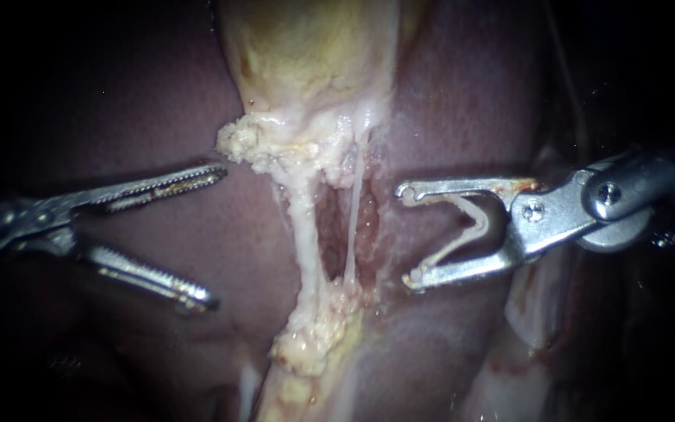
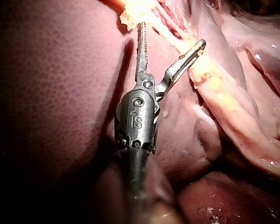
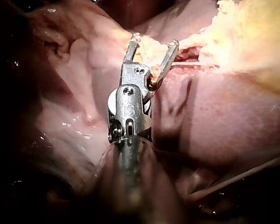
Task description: Grabbing gallbladder
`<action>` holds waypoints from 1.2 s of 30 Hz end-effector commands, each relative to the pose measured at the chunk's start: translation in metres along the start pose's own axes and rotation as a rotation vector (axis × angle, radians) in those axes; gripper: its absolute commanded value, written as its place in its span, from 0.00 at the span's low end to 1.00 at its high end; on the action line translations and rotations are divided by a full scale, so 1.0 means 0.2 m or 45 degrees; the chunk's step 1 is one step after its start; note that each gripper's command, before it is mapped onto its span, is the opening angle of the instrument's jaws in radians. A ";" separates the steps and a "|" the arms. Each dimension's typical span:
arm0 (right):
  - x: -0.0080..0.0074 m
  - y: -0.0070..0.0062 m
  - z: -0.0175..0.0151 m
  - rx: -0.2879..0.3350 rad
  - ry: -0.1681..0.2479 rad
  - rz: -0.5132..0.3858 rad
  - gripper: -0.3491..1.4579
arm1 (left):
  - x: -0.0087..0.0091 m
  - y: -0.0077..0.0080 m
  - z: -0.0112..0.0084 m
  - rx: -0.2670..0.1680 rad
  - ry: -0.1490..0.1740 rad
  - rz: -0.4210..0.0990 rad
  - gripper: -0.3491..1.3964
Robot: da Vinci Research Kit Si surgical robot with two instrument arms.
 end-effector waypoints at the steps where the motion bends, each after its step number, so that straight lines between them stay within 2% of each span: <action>1: 0.000 0.000 0.000 0.000 0.000 0.000 0.47 | 0.001 -0.001 -0.001 -0.001 0.004 -0.001 0.70; 5: 0.000 0.000 0.000 0.000 0.000 0.000 0.47 | 0.005 -0.004 -0.003 0.000 0.003 -0.009 0.70; 11: 0.000 0.000 0.000 0.000 0.000 0.000 0.47 | 0.012 -0.013 -0.002 0.073 0.013 -0.033 0.65; 17: 0.000 0.000 0.001 0.000 0.000 -0.001 0.47 | 0.013 -0.023 0.007 0.111 0.022 -0.067 0.63; 23: -0.001 0.000 0.001 -0.001 -0.001 -0.001 0.47 | 0.014 -0.029 0.018 0.130 0.023 -0.094 0.59; 27: -0.001 0.000 0.002 -0.001 -0.001 -0.001 0.47 | 0.014 -0.030 0.021 0.136 0.025 -0.125 0.48; 32: -0.001 0.000 0.002 -0.002 -0.001 -0.001 0.47 | 0.013 -0.032 0.021 0.140 0.029 -0.194 0.26; 34: -0.001 0.000 0.002 -0.002 -0.001 -0.001 0.47 | 0.014 -0.032 0.021 0.141 0.030 -0.217 0.23; 36: -0.001 0.000 0.002 -0.002 -0.001 -0.001 0.47 | 0.014 -0.032 0.020 0.143 0.032 -0.242 0.14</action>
